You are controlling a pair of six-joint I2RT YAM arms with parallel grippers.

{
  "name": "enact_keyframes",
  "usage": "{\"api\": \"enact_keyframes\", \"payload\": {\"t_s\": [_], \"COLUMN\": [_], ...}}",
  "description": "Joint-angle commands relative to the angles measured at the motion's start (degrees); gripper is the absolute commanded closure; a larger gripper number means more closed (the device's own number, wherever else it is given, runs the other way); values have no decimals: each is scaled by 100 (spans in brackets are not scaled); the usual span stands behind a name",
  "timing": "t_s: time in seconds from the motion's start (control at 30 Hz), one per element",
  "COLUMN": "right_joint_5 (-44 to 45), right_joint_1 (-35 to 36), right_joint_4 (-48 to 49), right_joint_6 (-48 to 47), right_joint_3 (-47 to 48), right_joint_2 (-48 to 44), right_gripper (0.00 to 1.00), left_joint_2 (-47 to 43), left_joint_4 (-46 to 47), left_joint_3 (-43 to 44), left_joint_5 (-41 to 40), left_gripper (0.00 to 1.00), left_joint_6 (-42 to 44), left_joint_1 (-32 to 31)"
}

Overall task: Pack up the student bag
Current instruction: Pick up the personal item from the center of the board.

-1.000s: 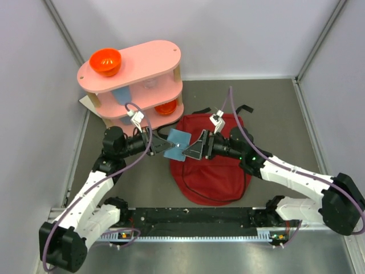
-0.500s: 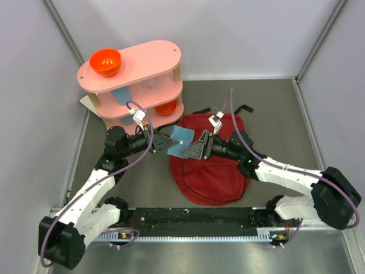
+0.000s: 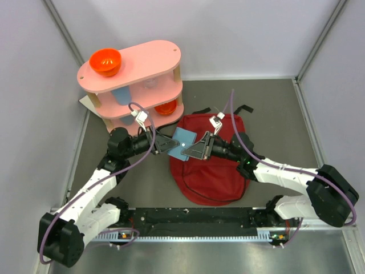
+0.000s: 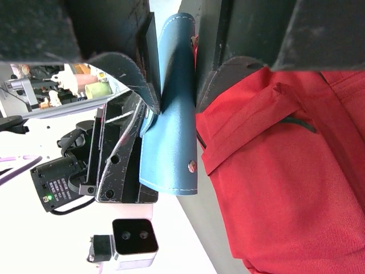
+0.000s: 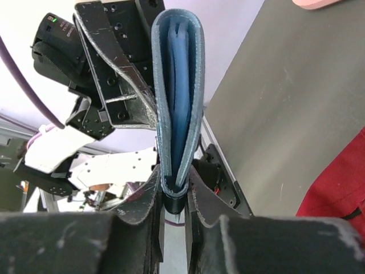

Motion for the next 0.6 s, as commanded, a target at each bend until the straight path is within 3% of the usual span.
{"api": "enact_keyframes", "payload": {"t_s": [0.0,0.1,0.13,0.23,0.27,0.4,0.57], "right_joint_5": [147,602,770,1946,2254,4246,5410], "right_joint_1": [30,30,30,30,21,30,30], "right_joint_4": [474,-78,-802,-2498,-2967,-5060,-6582], "right_joint_6": [-38,-230,-501,-811,-855,-821,-601], "right_joint_3": [-52,-131,-140,-245,-280,-342,-456], "right_joint_2": [-61,-377,-517,-1404,-1876,-3150,-4621], "right_gripper": [98,100,100,100,100,100,100], "left_joint_2": [116,99,64,-76,-103,151,1430], "left_joint_4": [241,-56,-215,-988,-1190,-1901,-2824], "left_joint_3": [-5,57,136,426,505,987,1998], "left_joint_5": [-55,-142,-247,-652,-757,-1468,-2612], "left_gripper": [62,44,28,5,1,1,1], "left_joint_6": [73,213,300,966,1117,2013,3323], "left_joint_1": [-102,-102,-102,-93,-111,-374,-1313]}}
